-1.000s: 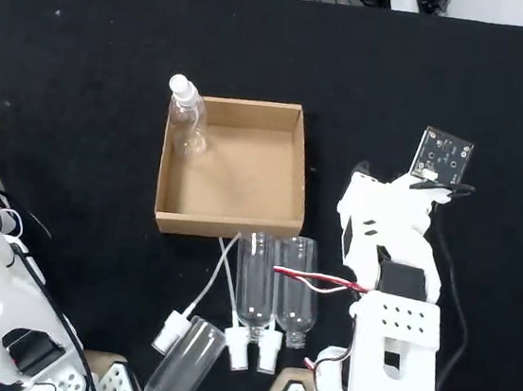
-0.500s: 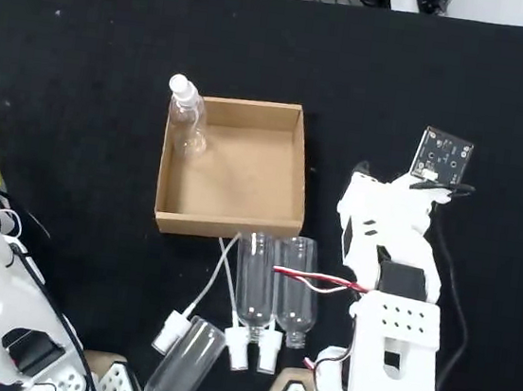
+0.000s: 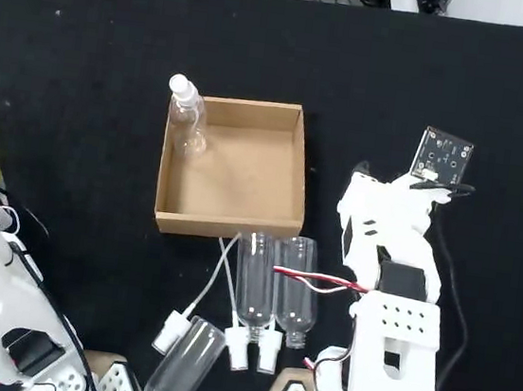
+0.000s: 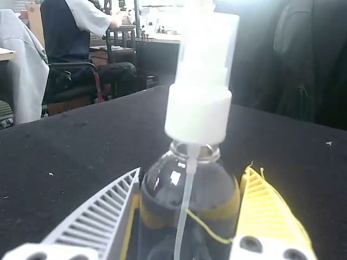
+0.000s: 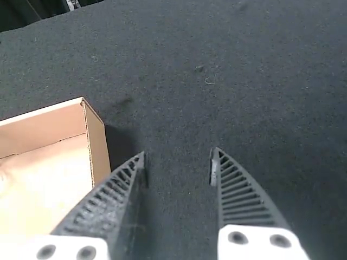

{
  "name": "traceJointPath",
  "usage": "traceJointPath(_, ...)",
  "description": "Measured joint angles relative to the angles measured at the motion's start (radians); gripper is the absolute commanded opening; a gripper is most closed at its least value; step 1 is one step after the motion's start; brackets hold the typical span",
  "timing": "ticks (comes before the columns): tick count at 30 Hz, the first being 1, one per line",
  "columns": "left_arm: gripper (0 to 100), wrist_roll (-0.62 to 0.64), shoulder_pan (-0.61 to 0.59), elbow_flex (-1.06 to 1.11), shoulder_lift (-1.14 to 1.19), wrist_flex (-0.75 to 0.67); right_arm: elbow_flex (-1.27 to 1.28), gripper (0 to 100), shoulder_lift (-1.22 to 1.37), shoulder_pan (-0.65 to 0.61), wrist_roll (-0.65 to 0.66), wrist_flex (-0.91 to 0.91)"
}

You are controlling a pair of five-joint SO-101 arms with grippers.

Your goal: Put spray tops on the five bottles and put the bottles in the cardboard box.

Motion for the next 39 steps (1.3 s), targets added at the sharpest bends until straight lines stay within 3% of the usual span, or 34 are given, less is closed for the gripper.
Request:
traceJointPath(6,27,0.0,0.0,0.002,-0.057,0.009,0.0,16.9,0.0,0.0,0.0,0.0)
traceJointPath(14,27,0.0,0.0,0.002,-0.132,0.169,0.0,16.9,0.0,0.0,0.0,0.0)
traceJointPath(30,27,0.0,0.0,0.025,-0.146,0.175,0.0,16.9,0.0,0.0,0.0,0.0)
traceJointPath(39,7,0.0,0.034,0.063,-0.146,0.175,0.0,16.9,0.0,0.0,0.0,0.0)
